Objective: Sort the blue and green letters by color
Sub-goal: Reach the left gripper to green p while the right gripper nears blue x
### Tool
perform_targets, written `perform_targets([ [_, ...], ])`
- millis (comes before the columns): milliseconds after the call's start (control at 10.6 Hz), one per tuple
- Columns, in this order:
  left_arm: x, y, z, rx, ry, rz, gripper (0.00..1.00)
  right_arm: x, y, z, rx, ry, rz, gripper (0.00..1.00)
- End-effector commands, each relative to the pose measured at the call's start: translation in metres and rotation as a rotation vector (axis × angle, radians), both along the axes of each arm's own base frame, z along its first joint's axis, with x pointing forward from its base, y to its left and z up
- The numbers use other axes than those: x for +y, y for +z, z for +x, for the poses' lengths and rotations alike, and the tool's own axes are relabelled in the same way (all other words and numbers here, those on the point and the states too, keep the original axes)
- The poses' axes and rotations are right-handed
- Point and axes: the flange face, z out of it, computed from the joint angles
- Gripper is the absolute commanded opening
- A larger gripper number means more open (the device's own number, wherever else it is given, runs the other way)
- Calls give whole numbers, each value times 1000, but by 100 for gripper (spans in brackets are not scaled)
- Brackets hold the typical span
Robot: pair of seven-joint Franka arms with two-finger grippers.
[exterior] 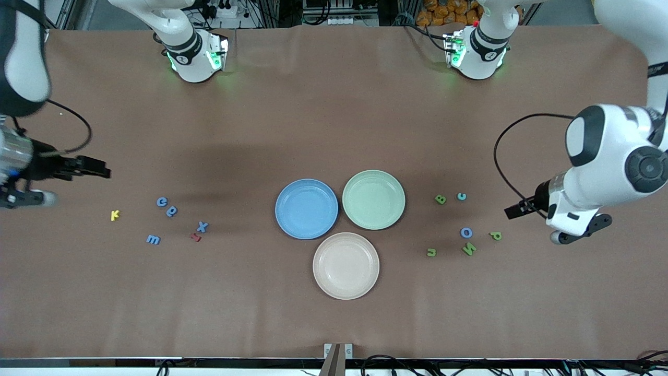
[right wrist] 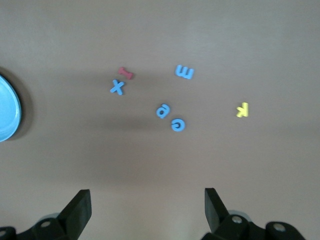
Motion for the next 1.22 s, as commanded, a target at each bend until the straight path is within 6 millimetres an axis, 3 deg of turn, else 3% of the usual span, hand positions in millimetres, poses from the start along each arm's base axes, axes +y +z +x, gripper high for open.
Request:
perform_targets([
  [0, 8, -54, 1, -60, -78, 37, 91, 51, -63, 27, 63, 54, 0, 100],
  [188, 8, -81, 5, -63, -207, 39, 90, 90, -115, 45, 50, 37, 10, 100],
  [377, 11, -105, 6, -49, -343, 16, 90, 104, -134, 52, 40, -43, 105, 100],
  [471, 21, -120, 6, -49, -359, 8, 90, 98, -150, 59, 26, -73, 122, 100],
  [753, 28, -152, 12, -77, -504, 5, 74, 124, -183, 67, -5, -60, 135, 100],
  [847, 27, -161, 11, -68, -501, 0, 73, 134, -190, 73, -64, -39, 127, 100],
  [1036, 21, -167, 12, -74, -493, -5, 72, 159, -231, 73, -66, -6, 88, 100],
  [1130, 21, -173, 13, -86, -491, -8, 72, 162, -247, 71, -72, -49, 74, 100],
])
